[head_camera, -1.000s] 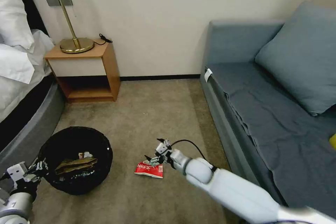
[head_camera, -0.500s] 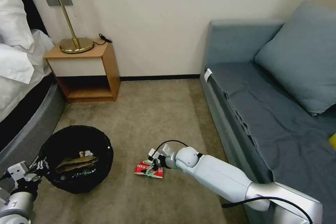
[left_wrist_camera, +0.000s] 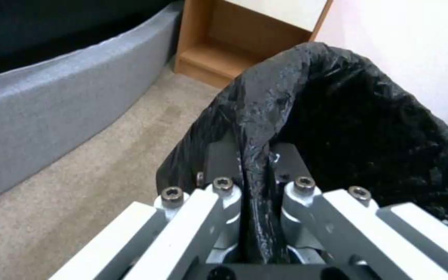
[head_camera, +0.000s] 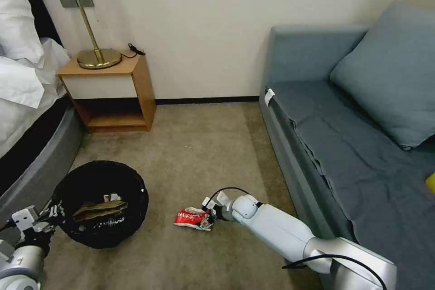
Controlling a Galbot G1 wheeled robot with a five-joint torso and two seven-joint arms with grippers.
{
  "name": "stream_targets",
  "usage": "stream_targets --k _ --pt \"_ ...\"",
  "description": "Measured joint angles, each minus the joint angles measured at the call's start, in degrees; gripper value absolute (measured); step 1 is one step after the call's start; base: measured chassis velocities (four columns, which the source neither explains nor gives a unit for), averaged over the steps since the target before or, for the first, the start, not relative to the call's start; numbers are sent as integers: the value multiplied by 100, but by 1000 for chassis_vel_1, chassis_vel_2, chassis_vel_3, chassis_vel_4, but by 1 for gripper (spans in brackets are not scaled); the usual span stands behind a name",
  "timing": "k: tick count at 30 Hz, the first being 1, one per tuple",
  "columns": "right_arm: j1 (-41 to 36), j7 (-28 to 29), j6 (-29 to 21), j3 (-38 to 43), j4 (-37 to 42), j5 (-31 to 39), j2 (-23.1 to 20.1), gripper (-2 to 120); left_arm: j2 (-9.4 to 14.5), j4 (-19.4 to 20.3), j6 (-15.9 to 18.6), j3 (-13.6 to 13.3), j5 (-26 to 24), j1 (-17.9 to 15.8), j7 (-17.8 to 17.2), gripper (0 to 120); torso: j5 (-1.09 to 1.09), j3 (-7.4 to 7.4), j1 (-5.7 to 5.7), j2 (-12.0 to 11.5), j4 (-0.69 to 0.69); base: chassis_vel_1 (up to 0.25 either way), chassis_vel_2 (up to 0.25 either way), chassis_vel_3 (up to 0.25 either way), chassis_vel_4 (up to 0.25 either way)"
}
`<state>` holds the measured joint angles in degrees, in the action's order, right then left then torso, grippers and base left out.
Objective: Pick up the trash bin, then pick up the garbage on the floor and place it into the trash bin.
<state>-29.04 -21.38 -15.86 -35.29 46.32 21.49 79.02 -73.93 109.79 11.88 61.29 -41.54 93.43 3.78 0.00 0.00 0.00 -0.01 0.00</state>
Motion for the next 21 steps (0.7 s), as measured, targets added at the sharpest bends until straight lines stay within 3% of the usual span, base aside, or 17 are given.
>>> stream_targets --k 4,8,21 --pt "-48 118 102 10 -66 -70 30 90 3 -44 -2 32 -6 5 5 4 0 0 0 0 1 0 0 0 0" --pt "-101 321 204 19 -109 -151 61 70 -23 -82 -33 32 -10 14 33 4 0 0 0 0 0 0 0 0 0" --pt "-182 554 392 103 -294 -435 233 27 -3 -122 -83 142 -96 97 55 4 0 0 0 0 0 0 0 0 0"
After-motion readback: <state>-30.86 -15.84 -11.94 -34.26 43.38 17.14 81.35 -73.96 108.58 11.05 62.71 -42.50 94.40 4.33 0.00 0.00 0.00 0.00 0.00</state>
